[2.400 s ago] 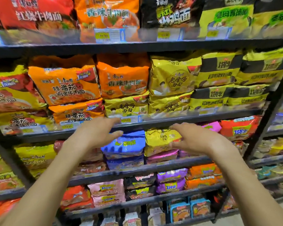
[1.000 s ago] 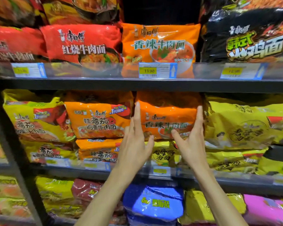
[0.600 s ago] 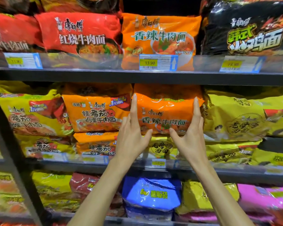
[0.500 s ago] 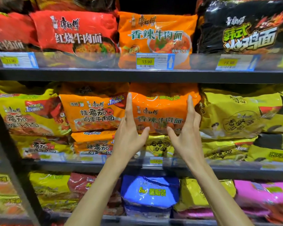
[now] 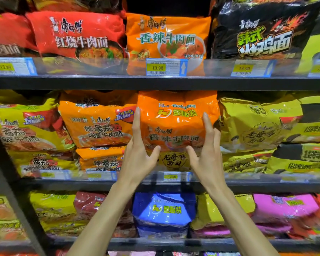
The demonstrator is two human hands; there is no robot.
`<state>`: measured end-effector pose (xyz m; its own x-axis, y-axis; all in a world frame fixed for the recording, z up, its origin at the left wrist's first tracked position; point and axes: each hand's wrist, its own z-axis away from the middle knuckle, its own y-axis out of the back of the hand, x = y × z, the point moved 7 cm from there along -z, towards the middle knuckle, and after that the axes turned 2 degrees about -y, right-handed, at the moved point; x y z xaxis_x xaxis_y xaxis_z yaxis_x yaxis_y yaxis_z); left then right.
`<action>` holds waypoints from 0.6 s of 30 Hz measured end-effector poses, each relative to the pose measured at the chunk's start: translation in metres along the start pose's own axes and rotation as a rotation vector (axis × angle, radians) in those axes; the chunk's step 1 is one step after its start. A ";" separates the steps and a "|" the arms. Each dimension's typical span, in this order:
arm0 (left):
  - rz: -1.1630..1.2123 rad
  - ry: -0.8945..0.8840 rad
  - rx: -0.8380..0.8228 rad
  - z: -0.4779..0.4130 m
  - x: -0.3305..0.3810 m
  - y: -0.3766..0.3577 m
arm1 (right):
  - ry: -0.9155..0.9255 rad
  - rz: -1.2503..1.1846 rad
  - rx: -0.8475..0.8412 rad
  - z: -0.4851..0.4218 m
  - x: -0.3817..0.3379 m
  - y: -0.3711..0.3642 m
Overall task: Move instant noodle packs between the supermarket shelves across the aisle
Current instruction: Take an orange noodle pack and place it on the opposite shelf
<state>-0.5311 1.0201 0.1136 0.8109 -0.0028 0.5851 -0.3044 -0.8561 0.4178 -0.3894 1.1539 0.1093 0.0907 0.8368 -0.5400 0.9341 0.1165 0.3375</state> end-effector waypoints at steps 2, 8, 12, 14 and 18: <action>0.001 -0.015 0.023 0.003 0.003 0.003 | 0.011 -0.022 0.001 0.001 0.003 0.002; 0.021 -0.061 0.039 0.006 0.012 0.005 | 0.060 0.025 -0.031 -0.008 0.011 0.010; 0.005 -0.046 0.034 0.005 0.014 -0.001 | 0.104 0.013 -0.127 -0.026 0.017 0.017; 0.003 -0.025 0.033 0.005 0.017 -0.001 | 0.117 0.003 -0.144 -0.031 0.019 0.018; 0.024 -0.017 0.036 0.007 0.020 0.003 | 0.118 -0.036 -0.115 -0.025 0.021 0.017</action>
<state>-0.5121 1.0134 0.1214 0.8119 -0.0324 0.5829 -0.3064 -0.8736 0.3781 -0.3803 1.1869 0.1228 0.0104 0.8873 -0.4610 0.8895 0.2024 0.4097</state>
